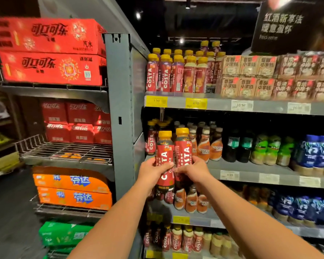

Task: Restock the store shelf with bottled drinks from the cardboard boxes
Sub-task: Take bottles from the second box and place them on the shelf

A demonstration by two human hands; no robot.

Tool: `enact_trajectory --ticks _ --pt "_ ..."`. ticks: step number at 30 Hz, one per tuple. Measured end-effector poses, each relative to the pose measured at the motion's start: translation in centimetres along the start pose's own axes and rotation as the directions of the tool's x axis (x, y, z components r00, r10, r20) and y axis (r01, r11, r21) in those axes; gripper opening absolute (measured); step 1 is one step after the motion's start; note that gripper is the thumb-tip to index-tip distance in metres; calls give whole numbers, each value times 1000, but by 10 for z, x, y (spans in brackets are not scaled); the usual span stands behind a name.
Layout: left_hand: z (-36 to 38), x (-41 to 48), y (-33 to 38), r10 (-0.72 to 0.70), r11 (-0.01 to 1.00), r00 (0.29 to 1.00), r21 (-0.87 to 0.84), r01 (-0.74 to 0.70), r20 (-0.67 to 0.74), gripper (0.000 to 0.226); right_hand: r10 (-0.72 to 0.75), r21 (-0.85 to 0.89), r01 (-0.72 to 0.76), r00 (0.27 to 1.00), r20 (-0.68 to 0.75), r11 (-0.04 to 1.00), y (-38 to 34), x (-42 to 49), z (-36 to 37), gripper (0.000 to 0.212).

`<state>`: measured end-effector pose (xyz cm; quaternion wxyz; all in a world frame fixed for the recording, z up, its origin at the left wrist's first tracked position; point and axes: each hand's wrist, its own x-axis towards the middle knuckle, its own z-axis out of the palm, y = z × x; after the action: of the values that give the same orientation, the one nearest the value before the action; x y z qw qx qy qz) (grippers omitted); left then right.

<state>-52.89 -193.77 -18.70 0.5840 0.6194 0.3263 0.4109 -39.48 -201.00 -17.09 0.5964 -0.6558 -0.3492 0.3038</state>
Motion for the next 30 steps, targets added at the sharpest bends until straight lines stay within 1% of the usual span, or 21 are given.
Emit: enact_trajectory --ticks 2,4,7,12,15,18,22,25,30 --pt "9 14 1 8 1000 999 -11 -8 -36 34 -16 -34 17 999 30 999 -4 22 -7 50" --pt "17 27 1 24 999 996 -27 -26 -83 31 -32 -69 36 998 58 997 -9 42 -13 52" --pt "22 44 -1 41 998 988 -39 -47 -147 30 -53 -76 60 994 91 995 -12 66 -13 55" --pt "11 75 -3 56 996 979 -51 -68 -195 28 -47 -108 57 995 87 993 -5 100 8 55" --pt "1 100 -5 64 995 978 -64 -78 -198 27 -51 -96 57 997 60 994 0 118 22 50" --pt "-3 124 -9 72 995 977 -48 -83 -199 29 -70 -127 71 998 11 989 0 134 33 44" --pt "-3 151 -16 98 993 969 -45 -110 -225 39 -84 -138 74 994 -71 988 -4 153 46 49" --pt "-1 164 -25 108 993 968 -32 -118 -226 40 -89 -167 67 987 -131 984 -1 163 52 45" --pt "-2 175 -49 90 996 967 31 -85 -239 40 -62 -181 25 977 -203 983 19 170 64 41"
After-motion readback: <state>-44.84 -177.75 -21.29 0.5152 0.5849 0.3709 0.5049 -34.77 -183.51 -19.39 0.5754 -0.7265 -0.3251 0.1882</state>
